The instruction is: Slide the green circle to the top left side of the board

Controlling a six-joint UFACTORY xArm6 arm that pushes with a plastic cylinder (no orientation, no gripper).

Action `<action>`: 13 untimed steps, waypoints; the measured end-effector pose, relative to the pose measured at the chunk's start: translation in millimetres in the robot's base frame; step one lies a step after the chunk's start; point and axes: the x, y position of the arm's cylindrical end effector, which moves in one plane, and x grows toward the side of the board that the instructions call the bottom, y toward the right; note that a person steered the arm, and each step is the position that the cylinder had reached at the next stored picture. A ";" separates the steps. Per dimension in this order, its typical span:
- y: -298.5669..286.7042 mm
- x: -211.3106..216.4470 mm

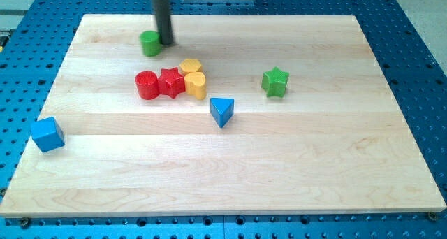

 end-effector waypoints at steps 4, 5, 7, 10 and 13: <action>-62.2 7.0; -62.2 23.7; -34.1 -3.8; -63.1 48.4; -121.6 50.2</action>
